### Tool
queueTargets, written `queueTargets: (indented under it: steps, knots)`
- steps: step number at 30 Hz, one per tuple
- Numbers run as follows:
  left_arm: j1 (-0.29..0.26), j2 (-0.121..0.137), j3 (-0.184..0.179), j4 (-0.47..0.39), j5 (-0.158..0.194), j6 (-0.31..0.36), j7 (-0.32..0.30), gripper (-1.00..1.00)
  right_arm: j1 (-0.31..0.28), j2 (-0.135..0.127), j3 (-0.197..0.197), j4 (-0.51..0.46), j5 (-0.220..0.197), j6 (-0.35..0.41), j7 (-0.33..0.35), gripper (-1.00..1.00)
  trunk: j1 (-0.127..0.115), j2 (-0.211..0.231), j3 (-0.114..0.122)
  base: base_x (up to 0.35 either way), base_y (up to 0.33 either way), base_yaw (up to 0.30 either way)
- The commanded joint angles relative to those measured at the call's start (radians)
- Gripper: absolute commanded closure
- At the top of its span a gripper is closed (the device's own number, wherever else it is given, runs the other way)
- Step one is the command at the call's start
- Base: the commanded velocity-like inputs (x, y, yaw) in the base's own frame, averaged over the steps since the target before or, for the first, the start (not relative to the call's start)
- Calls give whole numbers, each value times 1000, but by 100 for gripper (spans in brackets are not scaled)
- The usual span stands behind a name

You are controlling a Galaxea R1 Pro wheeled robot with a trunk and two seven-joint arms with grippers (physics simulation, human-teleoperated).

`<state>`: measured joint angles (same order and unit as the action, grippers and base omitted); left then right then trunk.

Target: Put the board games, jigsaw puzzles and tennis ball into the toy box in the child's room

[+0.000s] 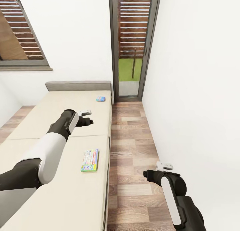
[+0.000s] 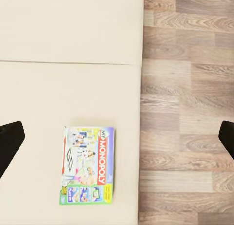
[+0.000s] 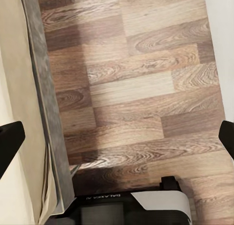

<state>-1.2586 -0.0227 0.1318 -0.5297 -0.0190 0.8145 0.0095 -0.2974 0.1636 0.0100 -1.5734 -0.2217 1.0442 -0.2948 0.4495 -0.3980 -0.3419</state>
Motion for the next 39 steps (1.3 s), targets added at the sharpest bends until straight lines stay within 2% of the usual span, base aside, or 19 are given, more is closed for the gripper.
queueTargets:
  steps: [1, 26, 34, 39]
  knots:
    - [-1, -3, 7, -1, -1, 5, 1, -100, -1, 0, 1, -1, -11, 3, -10, -100, 1, -2, -3, 0, 0, 0]
    - [-1, -9, 9, -22, -2, 7, 1, -100, -1, 3, 10, 0, -12, 3, -10, -100, 1, -2, -45, 0, 0, 0]
    - [0, -3, -31, -58, -4, 11, -1, -100, -1, 11, 35, 0, -12, 3, -10, -100, 1, -2, -58, 0, 0, 0]
    - [0, 4, -32, -63, -4, 8, -2, -100, -1, 11, 40, 4, -13, 3, -10, -100, 1, -2, -66, 0, 0, 0]
